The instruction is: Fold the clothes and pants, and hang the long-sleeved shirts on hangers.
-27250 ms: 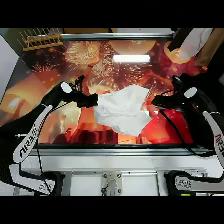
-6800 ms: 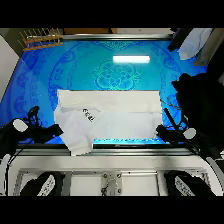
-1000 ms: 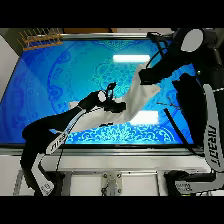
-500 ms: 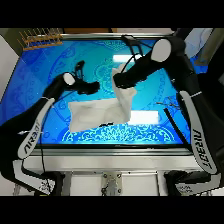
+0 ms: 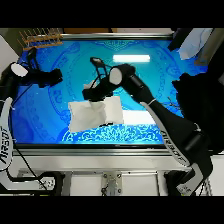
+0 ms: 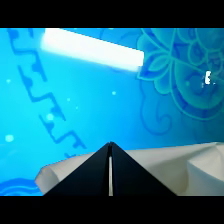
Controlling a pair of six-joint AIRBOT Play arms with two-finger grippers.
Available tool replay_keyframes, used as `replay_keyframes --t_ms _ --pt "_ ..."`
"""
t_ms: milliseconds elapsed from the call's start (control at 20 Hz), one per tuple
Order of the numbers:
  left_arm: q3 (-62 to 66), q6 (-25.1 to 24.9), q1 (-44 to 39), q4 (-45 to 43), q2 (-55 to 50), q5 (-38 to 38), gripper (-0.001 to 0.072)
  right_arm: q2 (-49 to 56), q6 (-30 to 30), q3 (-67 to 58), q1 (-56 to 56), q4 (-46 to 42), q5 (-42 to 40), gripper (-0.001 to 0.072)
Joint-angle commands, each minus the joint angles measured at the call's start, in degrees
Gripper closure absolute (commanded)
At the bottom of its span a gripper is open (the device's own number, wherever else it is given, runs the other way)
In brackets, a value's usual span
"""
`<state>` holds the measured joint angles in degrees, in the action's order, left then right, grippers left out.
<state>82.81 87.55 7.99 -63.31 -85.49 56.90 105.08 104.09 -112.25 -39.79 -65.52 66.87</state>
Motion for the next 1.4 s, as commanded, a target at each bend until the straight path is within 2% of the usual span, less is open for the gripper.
replay_keyframes --t_ms 0,50,100,200,250,350,500,800,900,950,1000,1200,1350 --pt "0.0 -0.8 2.9 -0.1 1.3 1.9 0.0701 5.6 0.2 0.0 -4.4 1.6 -9.0 0.0388" --pt "0.0 -0.8 2.9 -0.1 1.3 2.1 0.0701 7.1 -3.1 0.0 -5.7 4.8 -12.0 0.0204" --pt "0.0 -0.8 2.9 0.0 1.3 2.0 0.0701 8.0 -8.3 0.0 -6.7 9.9 -14.0 0.0177" --pt "0.0 -0.8 2.4 -0.1 1.4 1.8 0.0701 7.9 -19.1 0.0 -7.4 19.7 -14.5 0.0177" --pt "0.0 -0.8 2.5 -0.1 1.5 2.0 0.0701 7.0 -20.2 0.0 -6.9 20.0 -13.7 0.0177" --pt "-1.2 -0.8 2.9 -0.2 3.0 1.9 0.0701 4.5 -20.1 0.2 -4.2 15.1 -9.9 0.0177" --pt "-9.9 -1.9 2.9 -0.2 9.0 -1.6 0.0701 -0.6 -20.1 6.3 3.0 9.0 -2.7 0.0177" --pt "-28.0 -3.3 0.3 -0.1 21.2 -2.1 0.0701 -7.8 -18.2 31.1 24.2 8.2 0.0 0.0176" --pt "-31.5 -3.3 -1.2 0.0 24.1 -3.5 0.0701 -7.1 -18.5 36.6 29.1 11.6 -1.4 0.0153" --pt "-32.9 -3.2 -1.9 -0.1 25.4 -4.5 0.0701 -6.3 -18.9 38.6 30.5 14.4 -2.5 0.0067" --pt "-34.1 -3.2 -2.7 0.0 26.5 -5.5 0.0701 -5.3 -19.3 39.6 31.2 16.4 -3.5 0.0044" --pt "-34.8 -3.2 -4.2 0.2 28.2 -6.2 0.0701 -0.5 -28.1 39.6 29.3 28.7 -6.8 0.0055" --pt "-34.8 -3.1 -4.4 0.4 28.1 -6.1 0.0701 1.8 -31.8 39.4 25.5 37.2 -10.4 0.0056"
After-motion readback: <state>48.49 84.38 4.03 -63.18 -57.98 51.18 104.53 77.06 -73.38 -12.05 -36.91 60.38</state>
